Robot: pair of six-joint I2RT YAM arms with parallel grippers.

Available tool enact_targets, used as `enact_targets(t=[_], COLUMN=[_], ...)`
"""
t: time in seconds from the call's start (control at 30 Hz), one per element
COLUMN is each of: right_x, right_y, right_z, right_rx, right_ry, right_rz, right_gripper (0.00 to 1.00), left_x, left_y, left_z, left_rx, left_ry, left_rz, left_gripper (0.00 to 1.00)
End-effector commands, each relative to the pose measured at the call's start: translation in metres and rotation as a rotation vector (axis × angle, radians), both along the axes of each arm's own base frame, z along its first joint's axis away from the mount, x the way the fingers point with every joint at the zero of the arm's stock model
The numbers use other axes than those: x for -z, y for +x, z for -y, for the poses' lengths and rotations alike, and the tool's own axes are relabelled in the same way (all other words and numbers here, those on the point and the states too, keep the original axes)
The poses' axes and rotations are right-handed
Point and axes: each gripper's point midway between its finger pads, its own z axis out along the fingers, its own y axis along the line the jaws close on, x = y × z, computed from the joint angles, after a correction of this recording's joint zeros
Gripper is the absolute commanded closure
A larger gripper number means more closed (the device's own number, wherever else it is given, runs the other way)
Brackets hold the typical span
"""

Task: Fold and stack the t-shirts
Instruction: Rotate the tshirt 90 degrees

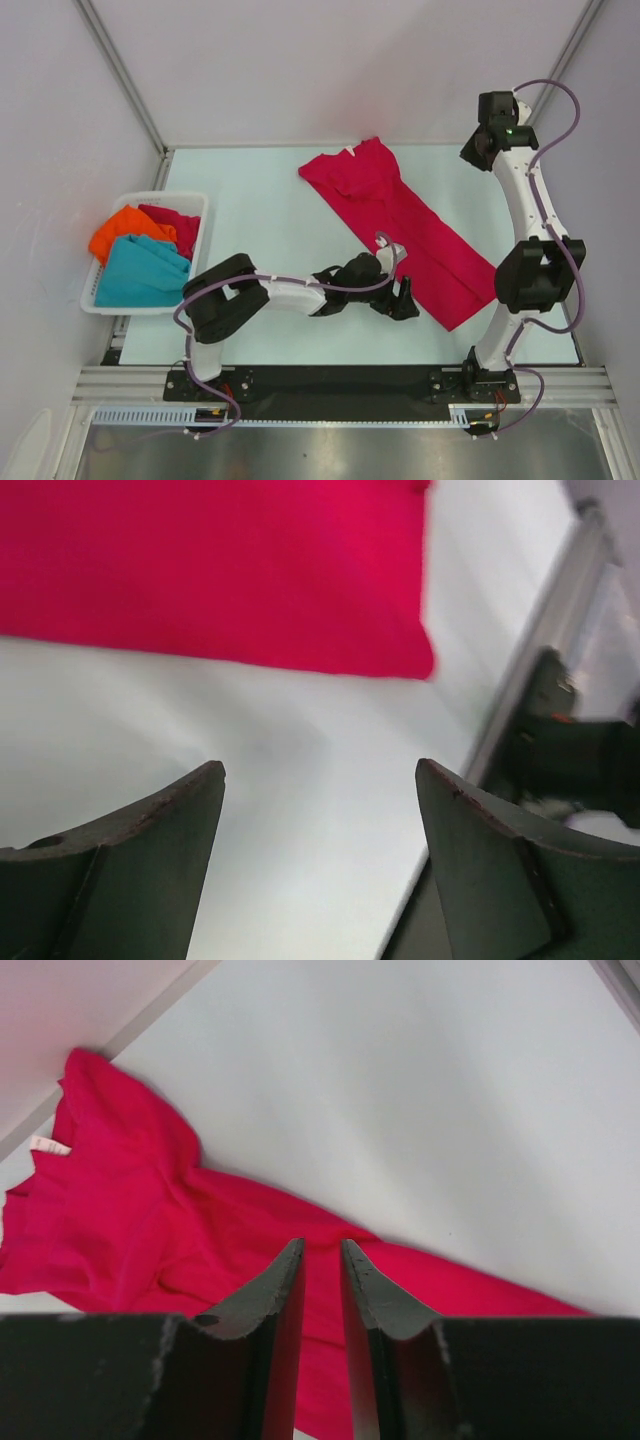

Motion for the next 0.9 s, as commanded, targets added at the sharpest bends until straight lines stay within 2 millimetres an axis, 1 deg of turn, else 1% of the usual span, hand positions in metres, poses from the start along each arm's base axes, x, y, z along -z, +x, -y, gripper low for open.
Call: enact_targets(t=[0.0, 0.07, 0.13, 0.3, 0.47, 0.53, 0.57, 0.6, 0.63, 0.67, 0.77, 0.87], right_x=[-0.037, -0.04, -0.042, -0.045, -0.053, -0.055, -0.055, -0.054, -0.055, -0.055, -0.055, -0.057], right_y=[-0.012, -0.013, -0.014, -0.018, -0.023, -0.025, -0.025, -0.027, -0.026, -0.027, -0.026, -0.024], right_z=[-0.005, -0.007, -0.008, -0.011, -0.011, -0.011, -0.011, -0.01, -0.012, -0.013, -0.017, -0.022], right_rx=[-0.021, -0.028, -0.033, -0.038, -0.038, -0.038, -0.036, -0.033, -0.036, -0.036, -0.039, -0.041], right_ry=[-0.011, -0.013, -0.017, -0.026, -0.048, -0.057, -0.057, -0.063, -0.063, -0.067, -0.069, -0.075], right_rz=[0.078, 0.082, 0.082, 0.078, 0.084, 0.085, 0.084, 0.08, 0.082, 0.082, 0.081, 0.081], right_gripper=[0.74, 0.74, 0.74, 0.74, 0.74, 0.74, 0.75, 0.74, 0.75, 0.74, 0.74, 0.75], left_x=[0.024, 0.031, 0.031, 0.032, 0.032, 0.03, 0.03, 0.025, 0.026, 0.021, 0.013, 0.009], left_y=[0.051, 0.057, 0.065, 0.066, 0.056, 0.053, 0.049, 0.048, 0.044, 0.038, 0.026, 0.017], left_z=[-0.013, -0.017, -0.018, -0.01, -0.001, 0.005, 0.009, 0.014, 0.017, 0.024, 0.035, 0.043], left_rx=[-0.181, -0.203, -0.248, -0.279, -0.257, -0.245, -0.223, -0.222, -0.211, -0.176, -0.137, -0.117], left_ry=[0.24, 0.284, 0.298, 0.237, 0.16, 0.13, 0.115, 0.087, 0.078, 0.044, -0.015, -0.064], left_rz=[0.185, 0.21, 0.233, 0.211, 0.158, 0.136, 0.123, 0.111, 0.099, 0.078, 0.029, -0.013], left_gripper=[0.18, 0.18, 0.18, 0.18, 0.18, 0.18, 0.18, 0.18, 0.18, 0.18, 0.18, 0.18])
